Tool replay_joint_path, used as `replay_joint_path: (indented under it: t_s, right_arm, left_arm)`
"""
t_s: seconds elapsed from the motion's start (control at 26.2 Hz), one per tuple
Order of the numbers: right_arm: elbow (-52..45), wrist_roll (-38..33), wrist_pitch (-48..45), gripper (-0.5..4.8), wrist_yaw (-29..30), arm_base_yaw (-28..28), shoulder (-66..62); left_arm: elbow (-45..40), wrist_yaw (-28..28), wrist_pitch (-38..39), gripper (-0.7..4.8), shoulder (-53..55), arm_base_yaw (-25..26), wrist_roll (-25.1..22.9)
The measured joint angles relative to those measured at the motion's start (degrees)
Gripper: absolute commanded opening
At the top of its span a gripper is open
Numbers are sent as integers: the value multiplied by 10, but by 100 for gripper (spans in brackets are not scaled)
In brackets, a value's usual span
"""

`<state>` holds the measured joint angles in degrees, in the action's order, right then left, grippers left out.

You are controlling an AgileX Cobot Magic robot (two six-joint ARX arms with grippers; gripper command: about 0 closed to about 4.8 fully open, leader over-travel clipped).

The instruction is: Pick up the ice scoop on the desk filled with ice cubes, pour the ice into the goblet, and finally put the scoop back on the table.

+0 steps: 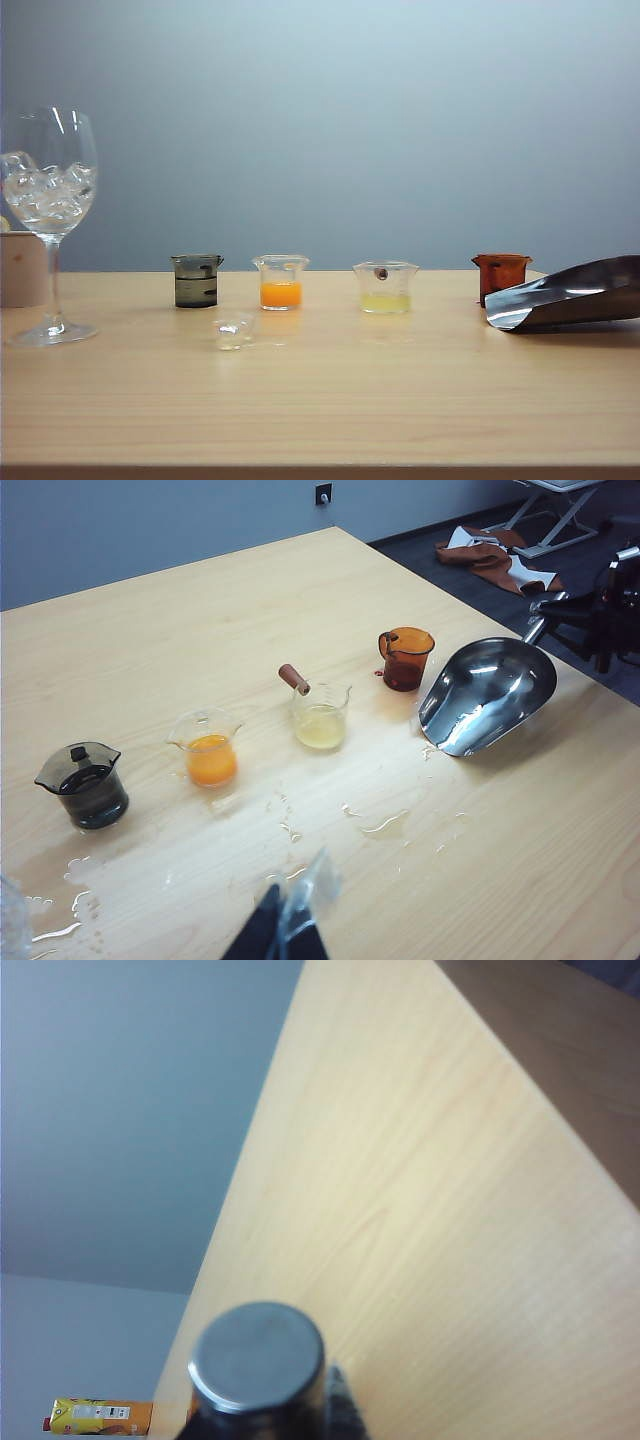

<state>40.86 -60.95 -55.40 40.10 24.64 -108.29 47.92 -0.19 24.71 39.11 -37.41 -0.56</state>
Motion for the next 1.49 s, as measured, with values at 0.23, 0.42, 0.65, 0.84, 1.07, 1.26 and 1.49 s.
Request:
replay_joint_path:
  t_s: [0.23,0.42,0.65,0.84,1.07,1.26,1.49]
  right_arm:
    - [0,1,-21,81,-9,6,0]
    - [0,4,-14,413,1,11,0]
    - [-2,6,34,479,31,29,0]
    - [-40,8,33,469,67,62,14]
    - [-134,7,-7,-8,118,124,89]
    - [-170,-13,-35,-9,151,110,158]
    - [-175,-34,-45,-9,152,68,294]
  left_arm:
    - [0,0,0,-5,0,0,-1]
    - [0,0,9,-5,0,0,-2]
    - [0,0,14,-6,0,0,-2]
    - [0,1,19,-5,0,0,1]
    - [3,1,21,-5,-4,0,1]
    - [5,0,22,-6,-19,0,5]
    - [5,-62,22,-5,-72,1,91]
